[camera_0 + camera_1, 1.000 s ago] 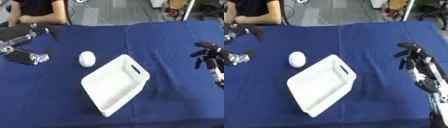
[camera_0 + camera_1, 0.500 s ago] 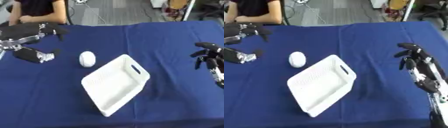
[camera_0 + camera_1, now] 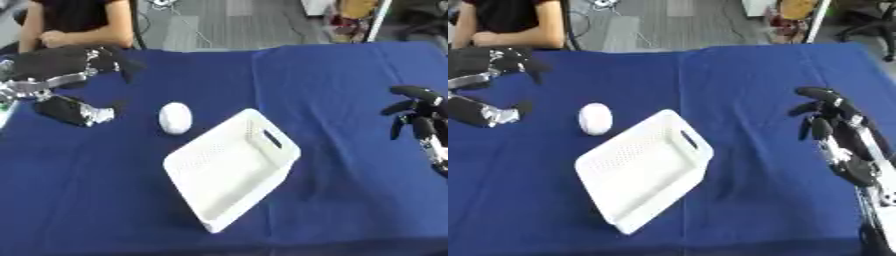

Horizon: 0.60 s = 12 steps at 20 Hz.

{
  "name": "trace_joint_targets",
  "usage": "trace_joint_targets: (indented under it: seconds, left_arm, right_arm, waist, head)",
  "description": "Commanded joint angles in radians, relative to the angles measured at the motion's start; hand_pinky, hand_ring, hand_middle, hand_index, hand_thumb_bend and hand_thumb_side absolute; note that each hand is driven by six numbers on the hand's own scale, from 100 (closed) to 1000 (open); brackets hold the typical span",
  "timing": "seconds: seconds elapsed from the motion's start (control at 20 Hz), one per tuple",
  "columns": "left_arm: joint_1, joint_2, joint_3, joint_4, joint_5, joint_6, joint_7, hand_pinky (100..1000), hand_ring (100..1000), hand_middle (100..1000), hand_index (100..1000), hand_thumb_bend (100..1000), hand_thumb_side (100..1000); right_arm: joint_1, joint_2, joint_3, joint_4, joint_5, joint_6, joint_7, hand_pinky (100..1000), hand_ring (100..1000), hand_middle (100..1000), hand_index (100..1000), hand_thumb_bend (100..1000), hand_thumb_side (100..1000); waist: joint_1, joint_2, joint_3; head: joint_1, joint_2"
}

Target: Pick up objects on the table and place them in the box.

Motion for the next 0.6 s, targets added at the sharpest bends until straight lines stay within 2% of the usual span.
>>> trace_joint_targets:
  seconds: [0.05,0.6]
  left_arm:
    - [-0.032,0.013,0.001,0.0,-0.022,-0.019,-0.002,1000,846,673,1000,1000,705]
    - [-0.07,-0.017,-0.036,-0.007,-0.188,-0.069,0.092,1000,865,662,1000,1000,739]
  right_arm:
    - [-0.003,-0.026,-0.001,-0.01,-0.006,-0.054,0.058,355,675,829,882,100,566]
    - [-0.003,-0.027,0.002,-0.009,-0.009,-0.055,0.064,355,675,829,883,100,567]
  waist:
    - [0.0,-0.014,0.0]
    - [0.0,-0.013,-0.002]
  head:
    - [0.008,0.002]
    - [0.011,0.001]
